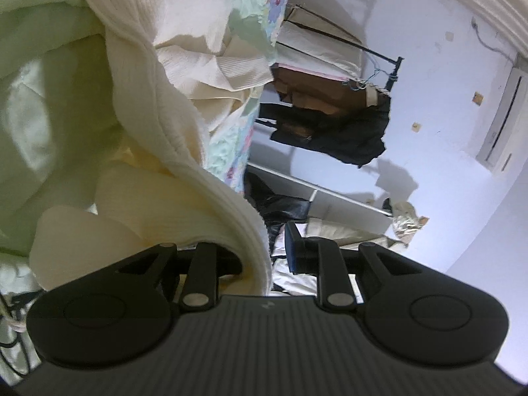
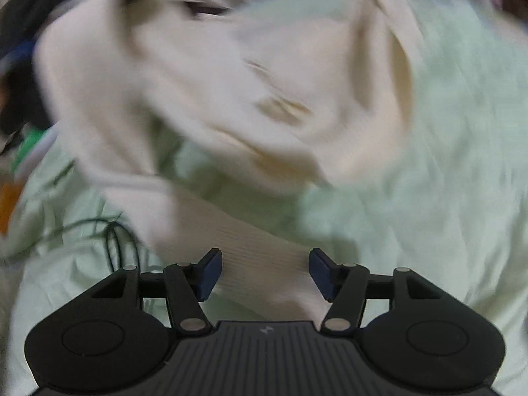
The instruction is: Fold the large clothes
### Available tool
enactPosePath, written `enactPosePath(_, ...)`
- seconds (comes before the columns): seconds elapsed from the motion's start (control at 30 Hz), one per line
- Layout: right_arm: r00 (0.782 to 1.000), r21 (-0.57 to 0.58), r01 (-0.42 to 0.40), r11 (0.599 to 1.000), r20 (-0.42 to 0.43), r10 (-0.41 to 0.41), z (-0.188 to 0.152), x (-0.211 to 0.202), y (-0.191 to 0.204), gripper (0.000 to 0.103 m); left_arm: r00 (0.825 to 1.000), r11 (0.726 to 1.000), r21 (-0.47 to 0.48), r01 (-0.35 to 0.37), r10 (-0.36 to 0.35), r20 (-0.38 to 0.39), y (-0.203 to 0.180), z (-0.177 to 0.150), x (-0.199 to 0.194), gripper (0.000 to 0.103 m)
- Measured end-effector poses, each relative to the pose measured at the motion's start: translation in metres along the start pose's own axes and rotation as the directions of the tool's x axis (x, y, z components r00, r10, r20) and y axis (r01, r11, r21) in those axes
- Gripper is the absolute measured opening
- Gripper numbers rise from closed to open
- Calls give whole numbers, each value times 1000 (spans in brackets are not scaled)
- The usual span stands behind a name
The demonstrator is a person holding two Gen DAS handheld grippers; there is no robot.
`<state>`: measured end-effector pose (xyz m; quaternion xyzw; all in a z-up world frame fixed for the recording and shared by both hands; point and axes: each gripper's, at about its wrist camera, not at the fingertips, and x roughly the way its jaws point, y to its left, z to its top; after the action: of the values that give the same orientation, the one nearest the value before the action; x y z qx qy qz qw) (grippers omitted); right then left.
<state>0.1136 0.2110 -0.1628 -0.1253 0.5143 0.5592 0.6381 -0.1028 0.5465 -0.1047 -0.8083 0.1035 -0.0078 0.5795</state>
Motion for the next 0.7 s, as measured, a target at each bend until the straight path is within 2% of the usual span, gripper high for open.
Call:
enactPosePath(0.03,1000,26,-23,999,1,23,0,1,-6,40,999,999,21,-44,44,11,-1,-1,-2,32)
enactPosePath(0.07,999,12,-33,999,8,33,1,-1,-6,9,994,993,50,-110,109,29,-4,-2,-5,47)
enactPosePath(0.1,999,-3,-43,999,15,43,1,-3,-5,3,984,981,77,-177,173,50,-8,-4,-8,66)
enactPosePath(0.13,998,-17,-52,998,24,53,1,-5,-5,3,969,964,106,-243,236,76,-13,-7,-12,75)
enactPosePath(0.17,997,-25,-46,999,60,47,1,-14,-2,3,959,953,123,-277,267,92,-16,-9,-15,82)
enactPosePath(0.2,994,-32,-40,999,96,42,0,-22,0,3,950,941,140,-308,295,105,-20,-12,-18,82)
enactPosePath(0.23,990,-22,-51,998,127,54,0,-29,0,3,932,916,180,-359,342,119,-30,-20,-28,82)
enactPosePath(0.27,975,15,-104,995,201,98,0,-51,-3,3,928,906,205,-371,353,122,-35,-27,-34,82)
enactPosePath(0.33,950,42,-173,984,271,155,-3,-78,-6,3,918,883,254,-395,374,129,-47,-40,-48,83)
enactPosePath(0.37,929,49,-214,976,318,188,-5,-94,-8,3,912,868,279,-411,385,143,-52,-46,-53,85)
enactPosePath(0.43,867,40,-324,945,412,280,-11,-142,-8,3,867,786,366,-499,451,214,-69,-68,-69,93)
enactPosePath(0.47,856,34,-338,940,427,292,-14,-147,-8,3,843,745,394,-538,477,249,-75,-77,-76,94)
enactPosePath(0.53,806,0,-385,923,487,337,-14,-182,0,3,787,639,461,-616,517,336,-89,-102,-92,94)
enactPosePath(0.6,758,-41,-419,907,535,374,-12,-215,18,3,786,625,479,-617,511,347,-93,-113,-104,94)
enactPosePath(0.63,732,-62,-433,899,557,391,-11,-231,27,3,809,632,505,-587,484,335,-95,-122,-111,94)
enactPosePath(0.7,701,-121,-434,893,578,419,-16,-263,47,3,849,643,556,-527,429,308,-98,-141,-122,94)
